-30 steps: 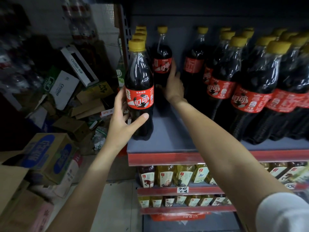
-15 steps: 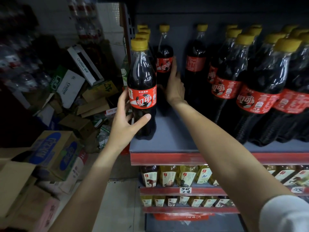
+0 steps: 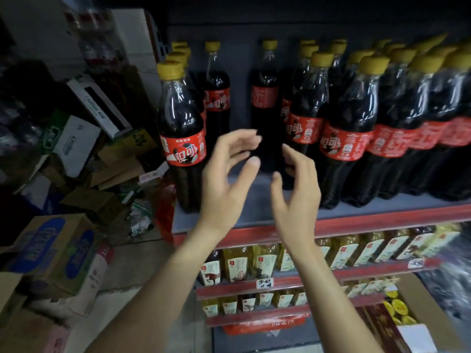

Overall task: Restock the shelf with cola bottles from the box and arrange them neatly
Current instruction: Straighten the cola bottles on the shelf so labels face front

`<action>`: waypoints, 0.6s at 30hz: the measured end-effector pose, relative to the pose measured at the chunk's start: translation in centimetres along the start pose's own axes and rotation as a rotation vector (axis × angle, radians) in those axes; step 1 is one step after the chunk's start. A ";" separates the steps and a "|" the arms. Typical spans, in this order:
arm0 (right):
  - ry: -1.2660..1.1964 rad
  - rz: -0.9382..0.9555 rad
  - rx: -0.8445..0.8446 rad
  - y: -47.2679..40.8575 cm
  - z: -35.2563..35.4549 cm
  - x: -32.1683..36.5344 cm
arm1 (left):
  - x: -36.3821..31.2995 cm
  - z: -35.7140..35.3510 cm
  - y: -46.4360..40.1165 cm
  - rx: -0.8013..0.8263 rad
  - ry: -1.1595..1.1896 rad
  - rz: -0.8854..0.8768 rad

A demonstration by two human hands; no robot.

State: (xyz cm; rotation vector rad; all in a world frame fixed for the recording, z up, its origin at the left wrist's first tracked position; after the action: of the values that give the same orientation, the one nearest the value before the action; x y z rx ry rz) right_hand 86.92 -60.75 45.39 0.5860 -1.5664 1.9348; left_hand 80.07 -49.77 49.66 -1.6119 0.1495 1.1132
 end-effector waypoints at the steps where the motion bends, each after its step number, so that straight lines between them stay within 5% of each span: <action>1: 0.026 -0.056 0.004 0.8 0.2 -0.7 | 1.0 -1.6 -1.1 0.086 0.063 0.163; 5: 0.077 -0.222 0.130 1.8 -0.2 -2.2 | 5.2 -6.4 -3.9 0.315 0.066 0.558; 11: 0.113 -0.202 0.157 0.5 -0.6 -2.1 | 6.0 -7.8 -4.2 0.336 0.056 0.560; 18: 0.276 -0.113 0.220 -2.6 -0.7 -2.1 | 6.0 -3.2 -1.6 0.057 -0.078 0.441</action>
State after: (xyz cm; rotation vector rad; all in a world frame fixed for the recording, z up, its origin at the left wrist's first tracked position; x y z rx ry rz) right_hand 90.21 -60.00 45.73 0.4607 -1.1374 2.0179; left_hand 86.18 -49.19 46.25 -1.5197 0.4993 1.4901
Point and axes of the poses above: each hand's wrist, its own y-axis away from the middle knuckle, its own z-axis out of the back of the hand, x = y × z, the point moved 5 cm from there along -y, towards the middle knuckle, and after that the axes turned 3 degrees about -y, right-handed, at the moved point
